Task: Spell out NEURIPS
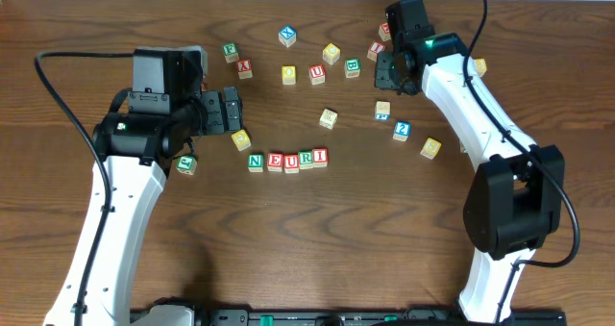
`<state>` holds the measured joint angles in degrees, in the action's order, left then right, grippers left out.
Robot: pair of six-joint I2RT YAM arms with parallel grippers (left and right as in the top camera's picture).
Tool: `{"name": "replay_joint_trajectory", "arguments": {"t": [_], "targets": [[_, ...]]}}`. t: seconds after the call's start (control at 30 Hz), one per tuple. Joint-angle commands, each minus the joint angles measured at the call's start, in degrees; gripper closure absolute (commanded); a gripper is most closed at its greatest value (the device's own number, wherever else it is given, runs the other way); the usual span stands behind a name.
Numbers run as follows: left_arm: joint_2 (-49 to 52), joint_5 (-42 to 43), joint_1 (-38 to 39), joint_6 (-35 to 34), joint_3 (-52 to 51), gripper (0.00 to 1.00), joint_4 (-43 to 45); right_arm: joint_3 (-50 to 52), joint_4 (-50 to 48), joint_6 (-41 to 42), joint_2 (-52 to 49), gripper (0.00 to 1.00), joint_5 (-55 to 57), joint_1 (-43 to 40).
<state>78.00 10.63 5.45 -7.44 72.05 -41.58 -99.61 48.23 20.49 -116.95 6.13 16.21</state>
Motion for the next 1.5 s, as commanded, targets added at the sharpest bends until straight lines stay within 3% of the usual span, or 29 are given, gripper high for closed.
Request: {"name": "replay_joint_trajectory", "arguments": {"t": [0.0, 0.47, 0.67, 0.97, 1.47], "targets": [[-0.5, 0.3, -0.1, 0.3, 1.3, 0.02, 0.0, -0.8, 0.2, -0.9, 1.4, 0.71, -0.3, 0.0], [-0.5, 0.3, -0.1, 0.3, 1.3, 0.02, 0.0, -0.8, 1.3, -0.9, 1.4, 0.71, -0.1, 0.1], [-0.5, 0.3, -0.1, 0.3, 1.3, 0.02, 0.0, -0.8, 2.4, -0.8, 1.4, 0.9, -0.1, 0.3], [-0.5, 0.3, -0.1, 0.3, 1.3, 0.02, 0.0, -0.7, 3.9, 0.3, 1.4, 0.99, -0.1, 0.7], [-0.5, 0.3, -0.1, 0.3, 1.3, 0.02, 0.0, 1.5, 3.8, 0.5, 1.4, 0.99, -0.1, 1.4]]}}
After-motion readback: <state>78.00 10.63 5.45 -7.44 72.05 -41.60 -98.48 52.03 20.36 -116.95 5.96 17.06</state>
